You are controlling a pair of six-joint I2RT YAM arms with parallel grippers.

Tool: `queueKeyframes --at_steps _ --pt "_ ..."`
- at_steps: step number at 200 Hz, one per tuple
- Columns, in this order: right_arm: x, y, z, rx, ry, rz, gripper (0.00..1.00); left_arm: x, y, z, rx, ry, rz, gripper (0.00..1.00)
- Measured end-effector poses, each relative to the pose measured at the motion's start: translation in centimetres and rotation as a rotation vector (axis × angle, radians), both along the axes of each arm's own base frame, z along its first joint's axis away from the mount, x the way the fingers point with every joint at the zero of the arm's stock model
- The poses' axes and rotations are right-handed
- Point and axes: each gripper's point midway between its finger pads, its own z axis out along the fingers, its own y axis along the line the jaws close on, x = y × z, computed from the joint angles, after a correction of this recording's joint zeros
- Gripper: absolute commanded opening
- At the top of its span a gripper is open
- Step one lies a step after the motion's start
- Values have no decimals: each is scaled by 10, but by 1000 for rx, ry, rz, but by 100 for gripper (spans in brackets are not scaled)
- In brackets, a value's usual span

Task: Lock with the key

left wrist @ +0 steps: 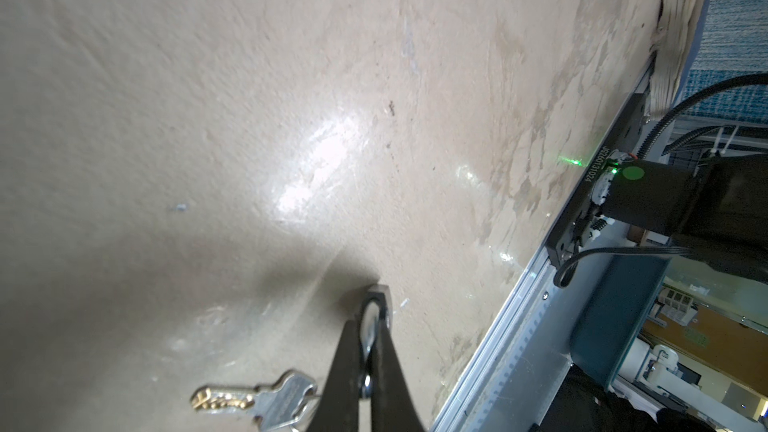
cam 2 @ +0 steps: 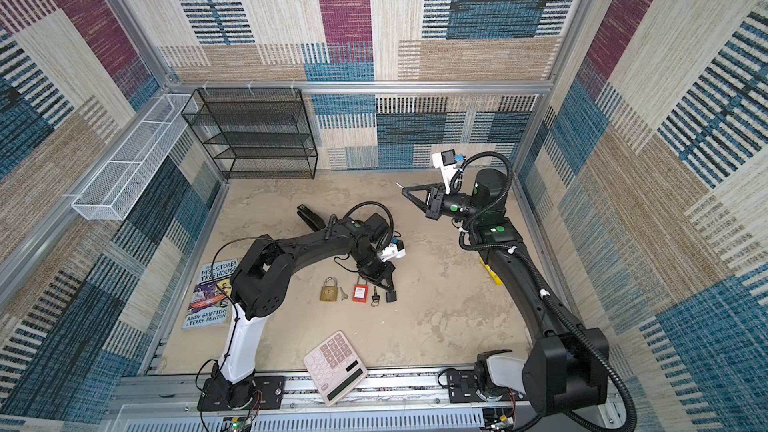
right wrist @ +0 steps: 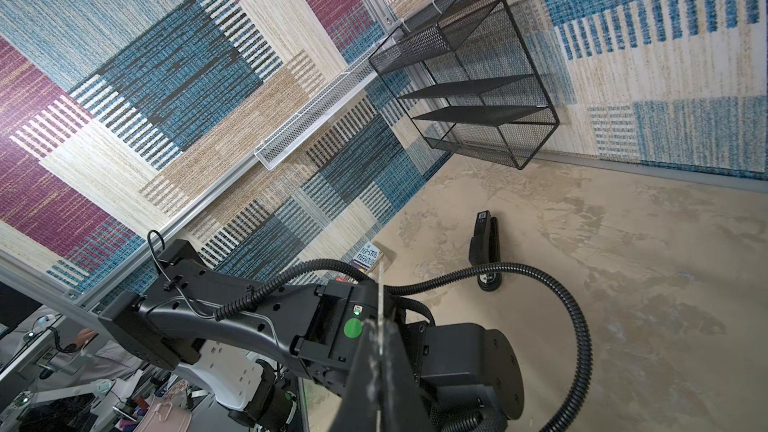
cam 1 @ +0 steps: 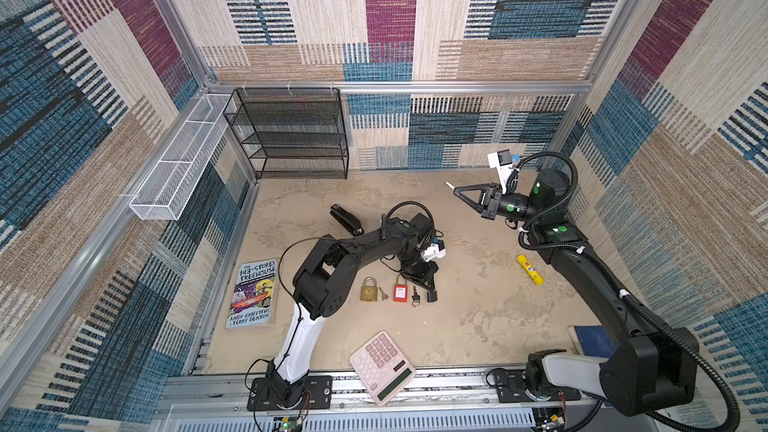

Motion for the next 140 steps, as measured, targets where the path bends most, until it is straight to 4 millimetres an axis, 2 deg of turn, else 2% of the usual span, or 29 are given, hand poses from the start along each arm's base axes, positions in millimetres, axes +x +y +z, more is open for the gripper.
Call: queueKeyframes --at_steps 48,98,140 --pt "-1 1 0 0 -1 8 0 4 10 -7 62 -30 8 23" --pt "-3 1 0 1 2 18 0 7 12 -7 76 -53 0 29" --pt "-5 1 1 0 9 17 0 10 11 -4 74 -70 0 29"
